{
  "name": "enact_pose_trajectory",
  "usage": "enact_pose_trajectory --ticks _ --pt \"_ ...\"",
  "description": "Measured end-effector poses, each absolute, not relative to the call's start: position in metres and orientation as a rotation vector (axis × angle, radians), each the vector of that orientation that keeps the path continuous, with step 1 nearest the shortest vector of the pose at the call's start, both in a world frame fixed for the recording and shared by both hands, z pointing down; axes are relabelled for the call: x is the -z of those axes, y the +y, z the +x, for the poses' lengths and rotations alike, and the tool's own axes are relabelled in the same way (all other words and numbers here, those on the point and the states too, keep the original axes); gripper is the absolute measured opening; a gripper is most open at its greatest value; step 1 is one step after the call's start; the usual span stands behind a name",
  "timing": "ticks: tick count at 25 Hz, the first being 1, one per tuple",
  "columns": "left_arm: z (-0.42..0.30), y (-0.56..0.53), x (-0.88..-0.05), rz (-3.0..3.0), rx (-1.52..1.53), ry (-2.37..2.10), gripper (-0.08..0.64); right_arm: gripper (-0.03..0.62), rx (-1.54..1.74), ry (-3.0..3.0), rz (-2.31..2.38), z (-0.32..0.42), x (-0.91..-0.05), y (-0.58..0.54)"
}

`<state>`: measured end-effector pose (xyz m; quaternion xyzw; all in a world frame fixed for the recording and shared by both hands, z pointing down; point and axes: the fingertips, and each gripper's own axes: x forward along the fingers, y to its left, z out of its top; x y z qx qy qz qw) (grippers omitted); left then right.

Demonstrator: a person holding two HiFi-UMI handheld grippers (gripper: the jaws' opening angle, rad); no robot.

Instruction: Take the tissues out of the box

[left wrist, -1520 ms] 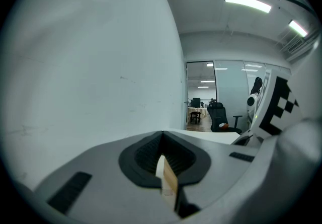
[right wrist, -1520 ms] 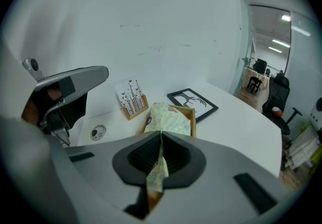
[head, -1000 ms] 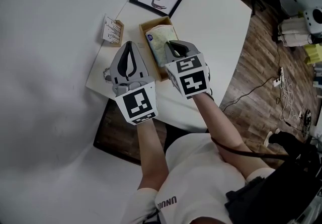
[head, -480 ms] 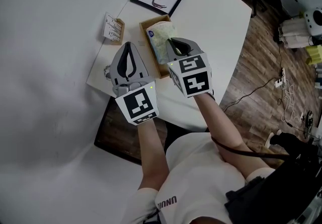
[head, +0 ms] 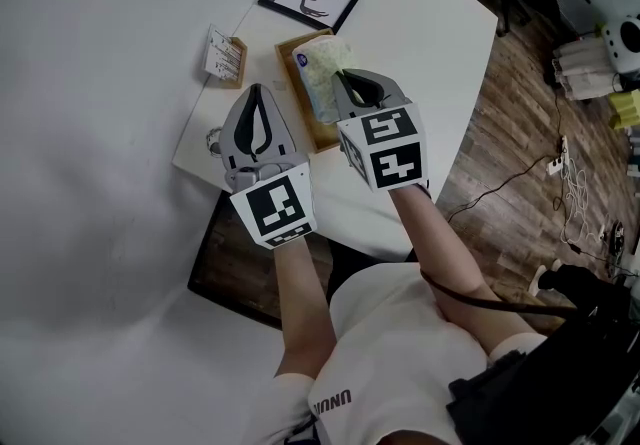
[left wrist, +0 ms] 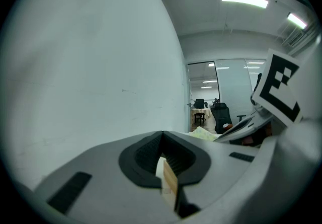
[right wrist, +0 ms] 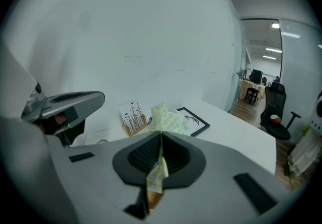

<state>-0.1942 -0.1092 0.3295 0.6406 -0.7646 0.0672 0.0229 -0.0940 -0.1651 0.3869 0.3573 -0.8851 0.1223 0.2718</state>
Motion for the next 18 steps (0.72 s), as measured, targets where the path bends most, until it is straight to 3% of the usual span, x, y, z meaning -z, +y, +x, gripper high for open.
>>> enact_pose_trajectory --ticks 18 --pt "-0.182 -0.106 -0.321 2.017 -0.199 -2.368 0.012 0.02 -0.243 -2.45 0.993 -0.087 -0.353 -0.161"
